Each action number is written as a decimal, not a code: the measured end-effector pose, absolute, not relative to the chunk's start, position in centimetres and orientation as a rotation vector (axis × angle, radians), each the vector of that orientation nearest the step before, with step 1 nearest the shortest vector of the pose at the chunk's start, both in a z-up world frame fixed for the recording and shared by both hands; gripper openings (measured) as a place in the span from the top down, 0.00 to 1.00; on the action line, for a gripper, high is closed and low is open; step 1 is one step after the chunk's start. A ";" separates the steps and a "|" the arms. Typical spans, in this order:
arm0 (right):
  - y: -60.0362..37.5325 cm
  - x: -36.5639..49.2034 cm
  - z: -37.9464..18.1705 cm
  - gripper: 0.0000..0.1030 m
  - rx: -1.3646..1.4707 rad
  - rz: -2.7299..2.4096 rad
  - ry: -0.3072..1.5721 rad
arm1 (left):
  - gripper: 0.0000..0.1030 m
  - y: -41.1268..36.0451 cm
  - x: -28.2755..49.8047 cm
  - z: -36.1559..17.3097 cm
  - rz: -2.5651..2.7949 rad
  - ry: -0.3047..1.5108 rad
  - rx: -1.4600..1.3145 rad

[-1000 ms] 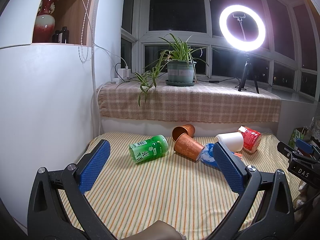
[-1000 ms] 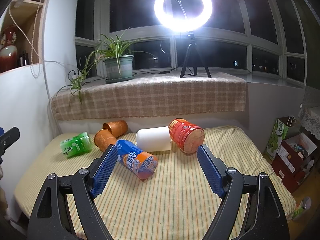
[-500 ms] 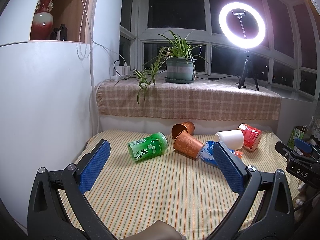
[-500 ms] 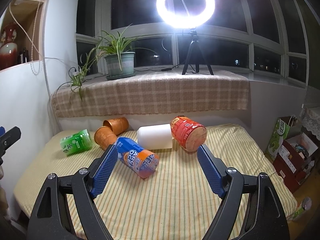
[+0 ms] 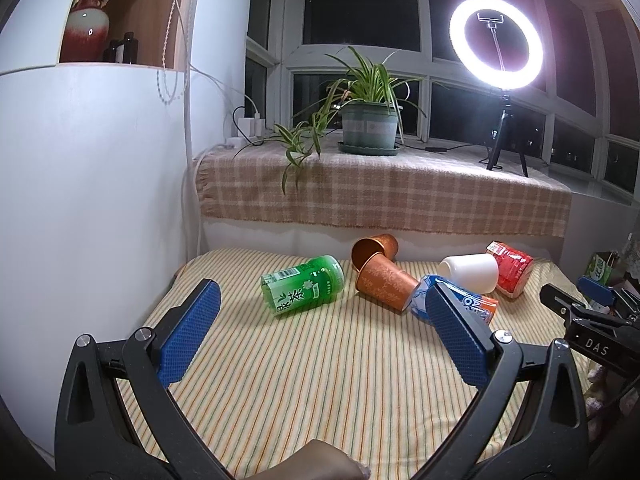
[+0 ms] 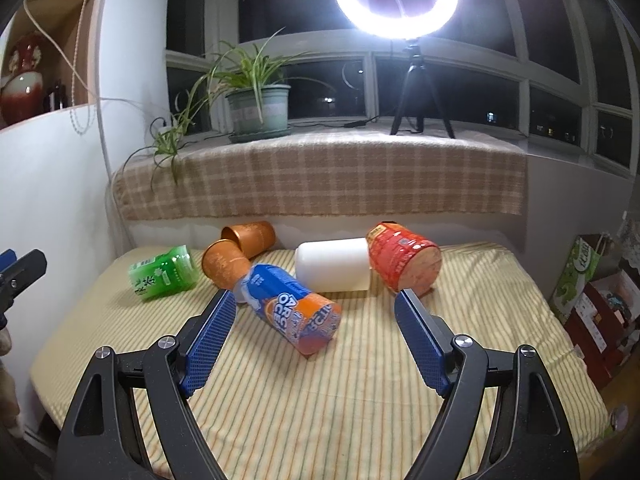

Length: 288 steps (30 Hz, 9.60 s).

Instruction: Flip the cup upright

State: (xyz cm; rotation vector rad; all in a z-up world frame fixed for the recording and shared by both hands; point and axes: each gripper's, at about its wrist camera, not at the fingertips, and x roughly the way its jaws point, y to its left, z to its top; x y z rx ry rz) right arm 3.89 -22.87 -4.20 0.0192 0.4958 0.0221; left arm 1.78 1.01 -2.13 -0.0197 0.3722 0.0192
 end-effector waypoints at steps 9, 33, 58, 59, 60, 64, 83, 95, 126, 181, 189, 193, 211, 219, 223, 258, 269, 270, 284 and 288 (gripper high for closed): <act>-21.4 8.4 -5.3 0.21 0.000 0.157 0.588 | 0.00 2.7 2.7 -3.2 0.050 0.359 -0.088; -13.4 24.0 -9.6 0.21 -0.262 0.534 0.929 | 0.00 6.9 4.3 -6.8 0.118 0.549 -0.146; -8.1 30.3 -14.8 0.38 -0.505 0.584 1.159 | 0.00 8.5 4.4 -7.5 0.149 0.561 -0.173; -7.9 30.3 -14.9 0.39 -0.504 0.585 1.155 | 0.00 8.5 4.4 -7.5 0.150 0.561 -0.172; -7.8 30.3 -14.9 0.39 -0.498 0.587 1.152 | 0.00 8.6 4.3 -7.5 0.151 0.561 -0.172; -8.0 29.6 -14.0 0.39 -0.473 0.598 1.131 | 0.00 8.4 4.0 -7.3 0.151 0.560 -0.167; -12.9 21.2 -7.4 0.39 0.012 0.689 1.057 | 0.00 7.5 1.9 -6.1 0.098 0.535 -0.184; -18.8 14.7 -12.4 0.39 0.455 0.557 1.197 | 0.00 6.2 1.1 -6.6 0.011 0.592 -0.211; -23.6 7.2 -11.7 0.28 0.353 0.368 1.005 | 0.00 1.1 3.6 -8.9 -0.208 0.804 -0.252; -29.5 1.6 -10.6 0.29 0.179 0.107 0.875 | 0.36 -8.3 11.6 -11.1 -0.479 0.994 -0.185; -29.6 1.4 -10.5 0.29 0.180 0.101 0.872 | 0.36 -9.7 10.9 -10.2 -0.431 0.841 -0.046; -29.6 1.3 -10.4 0.29 0.181 0.098 0.871 | 0.36 -10.4 11.4 -10.5 -0.416 0.785 -0.035; -29.5 1.0 -10.1 0.29 0.177 0.095 0.863 | 0.37 -10.7 10.0 -11.8 -0.418 0.743 0.019; -29.1 1.1 -10.1 0.29 0.179 0.104 0.865 | 0.37 -10.2 8.9 -11.7 -0.429 0.759 0.022; -28.9 0.9 -9.9 0.29 0.173 0.109 0.859 | 0.37 -10.1 8.0 -11.8 -0.441 0.764 0.032; -27.3 -0.6 -7.3 0.28 0.094 0.049 0.669 | 0.21 -7.0 4.2 -9.6 -0.408 0.712 0.041; -26.4 -1.4 -5.1 0.23 0.032 -0.020 0.524 | 0.21 -4.6 0.9 -5.5 -0.360 0.568 -0.006; -26.4 -1.5 -4.9 0.23 0.027 -0.025 0.513 | 0.21 -4.3 0.5 -5.1 -0.349 0.545 -0.011; -26.0 -2.8 -3.4 0.20 -0.005 -0.096 0.392 | 0.01 -2.2 -3.8 -1.5 -0.142 0.262 -0.022; -26.0 -3.3 -3.1 0.13 -0.009 -0.126 0.354 | 0.01 -2.5 -4.0 -1.3 -0.114 0.247 0.025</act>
